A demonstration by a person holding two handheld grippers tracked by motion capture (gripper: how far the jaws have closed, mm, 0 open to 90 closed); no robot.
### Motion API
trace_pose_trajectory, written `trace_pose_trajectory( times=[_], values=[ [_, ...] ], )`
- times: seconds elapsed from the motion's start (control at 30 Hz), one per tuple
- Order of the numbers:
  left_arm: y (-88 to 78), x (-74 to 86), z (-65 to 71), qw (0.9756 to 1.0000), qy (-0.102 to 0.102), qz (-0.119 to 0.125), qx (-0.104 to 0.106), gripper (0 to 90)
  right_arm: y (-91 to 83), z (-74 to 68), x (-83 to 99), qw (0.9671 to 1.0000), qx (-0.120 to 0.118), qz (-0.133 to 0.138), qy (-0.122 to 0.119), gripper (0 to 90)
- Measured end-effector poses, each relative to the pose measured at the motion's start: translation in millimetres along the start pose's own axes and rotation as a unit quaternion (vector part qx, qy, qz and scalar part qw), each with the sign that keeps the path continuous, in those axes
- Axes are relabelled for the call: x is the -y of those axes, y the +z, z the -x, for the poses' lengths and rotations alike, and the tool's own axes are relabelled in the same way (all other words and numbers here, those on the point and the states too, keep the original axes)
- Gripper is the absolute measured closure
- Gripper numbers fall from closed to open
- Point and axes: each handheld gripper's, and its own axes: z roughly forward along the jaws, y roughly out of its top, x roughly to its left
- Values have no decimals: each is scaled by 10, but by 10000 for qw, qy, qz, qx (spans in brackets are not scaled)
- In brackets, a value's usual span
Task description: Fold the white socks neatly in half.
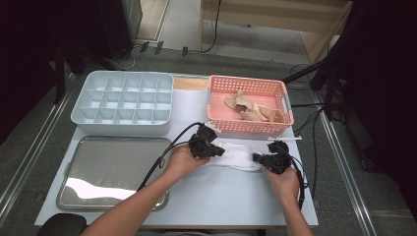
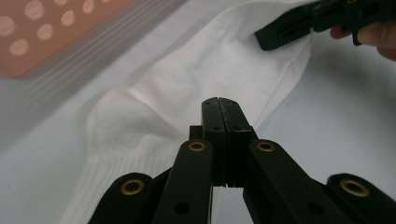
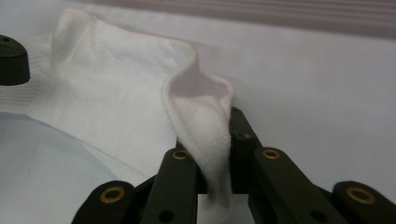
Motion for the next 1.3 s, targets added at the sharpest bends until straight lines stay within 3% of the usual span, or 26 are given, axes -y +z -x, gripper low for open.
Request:
trace_pose_trajectory(
  times=[0.23, 0.4, 0.67, 0.77, 1.03, 1.3],
  values=[
    [145, -1, 19, 9998, -2, -47, -181, 900, 2, -1, -8, 10000, 3, -22, -2, 843],
    [213, 32, 16, 9994, 195, -135, -236, 900, 2, 0, -9, 10000, -16, -36, 39, 843],
    [233, 94, 11, 9989, 156, -88, -441, 900, 1, -2, -4, 10000, -5, -19, 15, 843],
    [230, 117, -18, 9994, 52, -24, -351, 900, -3, -6, -4, 10000, -13, -37, 25, 843],
    [226, 121, -26, 9994, 46, -45, -331, 900, -93, -67, -5, 9998, -169, -39, 36, 843],
    [224, 119, -29, 9994, 56, -65, -327, 900, -261, -196, -95, 9988, -445, 50, -192, 844]
  ],
)
